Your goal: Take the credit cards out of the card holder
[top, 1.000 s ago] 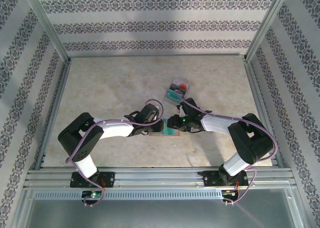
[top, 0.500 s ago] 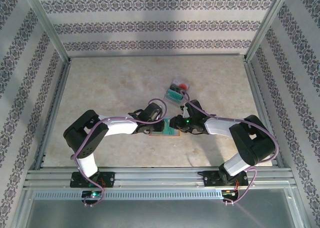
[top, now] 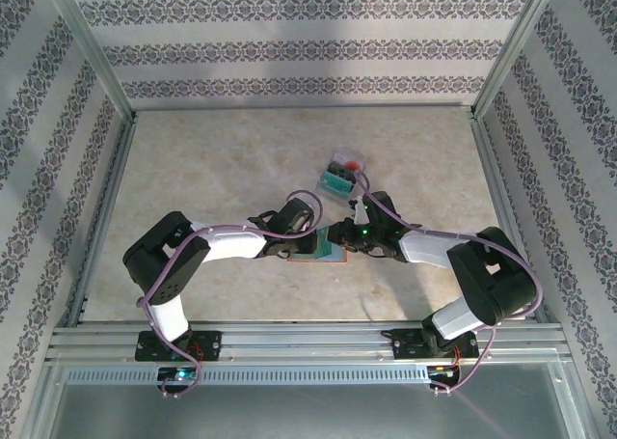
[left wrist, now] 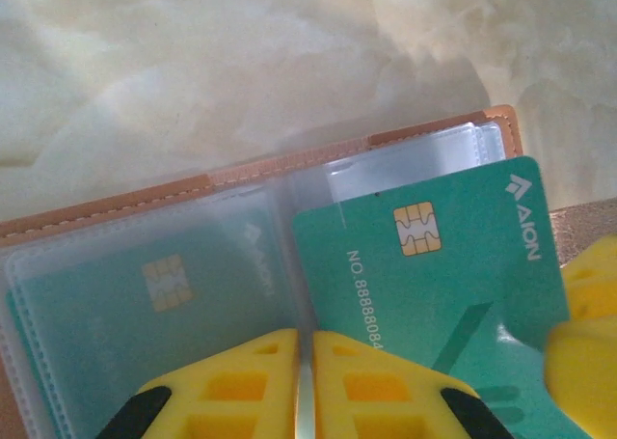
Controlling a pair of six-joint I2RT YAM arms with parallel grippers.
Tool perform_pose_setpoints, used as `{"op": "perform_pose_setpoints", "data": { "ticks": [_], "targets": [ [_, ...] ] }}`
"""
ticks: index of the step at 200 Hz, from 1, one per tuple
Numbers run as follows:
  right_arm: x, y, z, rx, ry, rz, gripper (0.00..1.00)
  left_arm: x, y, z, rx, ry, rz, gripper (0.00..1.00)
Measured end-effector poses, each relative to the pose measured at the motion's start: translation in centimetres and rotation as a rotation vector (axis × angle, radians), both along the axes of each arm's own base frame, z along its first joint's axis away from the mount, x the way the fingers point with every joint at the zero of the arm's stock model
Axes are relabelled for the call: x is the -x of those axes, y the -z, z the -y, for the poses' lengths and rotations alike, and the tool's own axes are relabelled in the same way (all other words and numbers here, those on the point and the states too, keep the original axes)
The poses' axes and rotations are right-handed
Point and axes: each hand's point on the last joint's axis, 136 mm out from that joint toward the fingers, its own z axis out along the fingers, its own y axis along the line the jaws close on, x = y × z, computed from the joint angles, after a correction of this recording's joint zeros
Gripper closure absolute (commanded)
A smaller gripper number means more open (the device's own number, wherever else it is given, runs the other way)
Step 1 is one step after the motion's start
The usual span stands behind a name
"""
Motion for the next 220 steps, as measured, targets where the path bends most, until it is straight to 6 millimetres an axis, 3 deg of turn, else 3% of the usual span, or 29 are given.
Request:
{"op": "perform_pose_setpoints", "data": {
  "ticks": [74, 145, 220],
  "targets": [
    [0.1, 0.6, 0.0, 0.004, -0.003, -0.011, 0.79, 0.0, 0.0, 0.0, 0.000, 0.000, 0.000, 0.86],
    [0.1, 1.0, 0.0, 0.012, -0.001, -0.019, 0.95, 0.0, 0.0, 0.0, -0.002, -0.002, 0.002, 0.86],
    [0.5, 0.1, 1.0, 0.055, 0.008, 0.005, 0.95, -0.1, -0.1, -0.8, -0.020, -0.021, 0.020, 0.86]
  ]
}}
